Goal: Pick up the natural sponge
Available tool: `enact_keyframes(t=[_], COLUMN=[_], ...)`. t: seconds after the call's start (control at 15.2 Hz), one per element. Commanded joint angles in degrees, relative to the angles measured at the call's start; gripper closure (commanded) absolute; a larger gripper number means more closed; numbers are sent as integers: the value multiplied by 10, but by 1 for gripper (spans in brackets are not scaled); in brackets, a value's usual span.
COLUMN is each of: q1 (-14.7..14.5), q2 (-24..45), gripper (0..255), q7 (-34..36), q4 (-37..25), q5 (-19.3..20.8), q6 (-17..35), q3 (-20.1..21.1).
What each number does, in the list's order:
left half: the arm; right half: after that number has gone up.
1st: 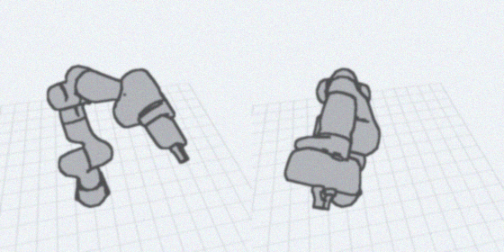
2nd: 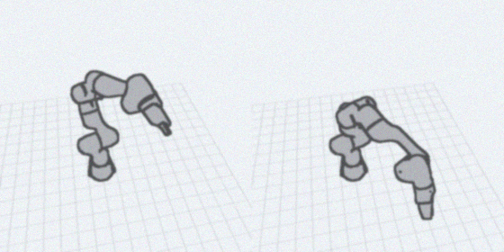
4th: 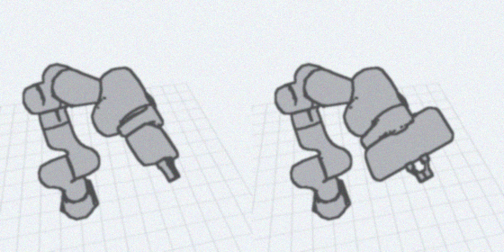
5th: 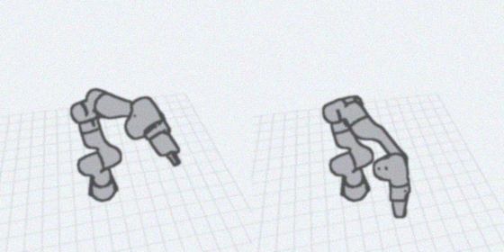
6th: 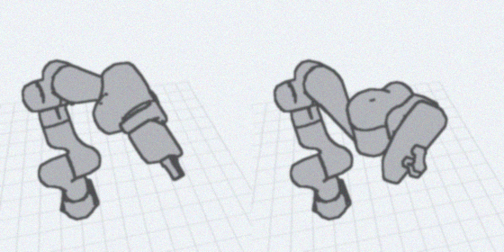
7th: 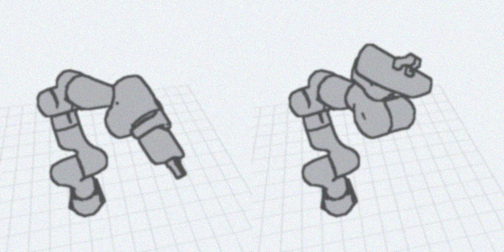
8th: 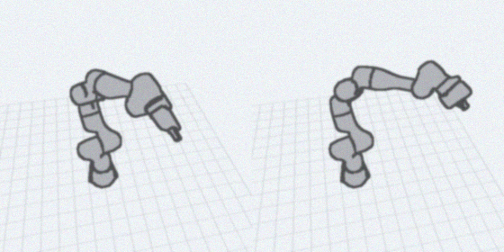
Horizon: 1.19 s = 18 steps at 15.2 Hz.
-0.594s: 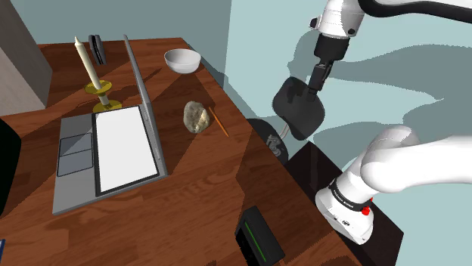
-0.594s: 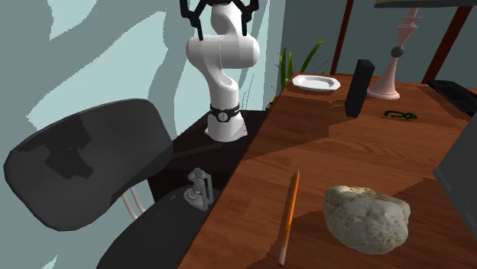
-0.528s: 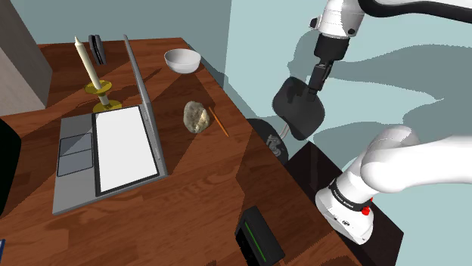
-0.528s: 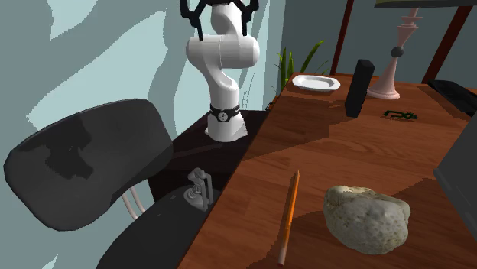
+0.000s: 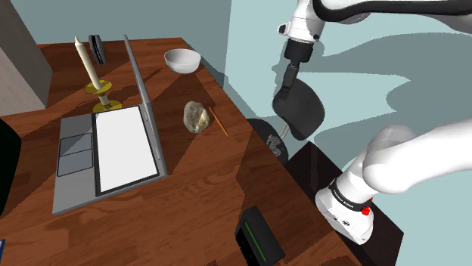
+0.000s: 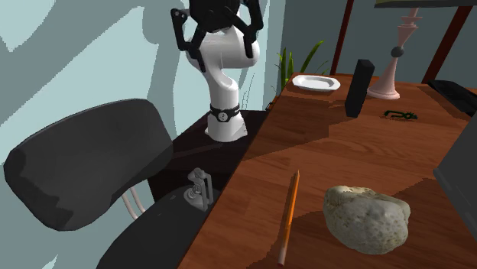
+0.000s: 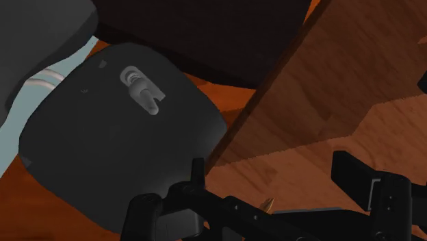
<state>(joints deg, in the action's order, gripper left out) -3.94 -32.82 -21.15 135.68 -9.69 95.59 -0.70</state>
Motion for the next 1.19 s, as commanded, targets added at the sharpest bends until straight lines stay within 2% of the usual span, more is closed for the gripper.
enact_keyframes(t=[0.0,0.53,1.12], q1=[-11,-54,-77], q2=[45,223,416], gripper=[0,0,0], q7=[-41,-192,-339], q4=[-17,-123,-303], q5=[-14,-93,-188], q6=[28,87,74], q3=[-12,-36,-22])
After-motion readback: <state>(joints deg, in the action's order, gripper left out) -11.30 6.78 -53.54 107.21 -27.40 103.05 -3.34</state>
